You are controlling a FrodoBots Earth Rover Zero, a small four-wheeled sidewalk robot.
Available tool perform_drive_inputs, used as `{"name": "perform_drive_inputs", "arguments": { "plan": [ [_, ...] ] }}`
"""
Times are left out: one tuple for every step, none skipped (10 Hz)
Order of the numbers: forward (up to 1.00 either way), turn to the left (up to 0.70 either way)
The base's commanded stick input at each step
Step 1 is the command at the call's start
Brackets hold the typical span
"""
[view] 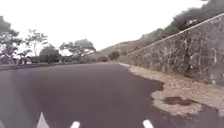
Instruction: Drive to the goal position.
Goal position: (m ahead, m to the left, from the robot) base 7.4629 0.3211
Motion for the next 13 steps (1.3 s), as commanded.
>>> {"name": "perform_drive_inputs", "arguments": {
  "plan": [
    [0.50, 0.00],
    [0.50, 0.00],
    [0.50, 0.00],
    [0.50, 0.00],
    [0.50, 0.00],
    [0.50, 0.00],
    [0.50, 0.00],
    [0.50, 0.00],
    [0.50, 0.00],
    [0.50, 0.00],
    [0.50, 0.00],
    [0.50, 0.00],
    [0.50, 0.00]
  ]
}}
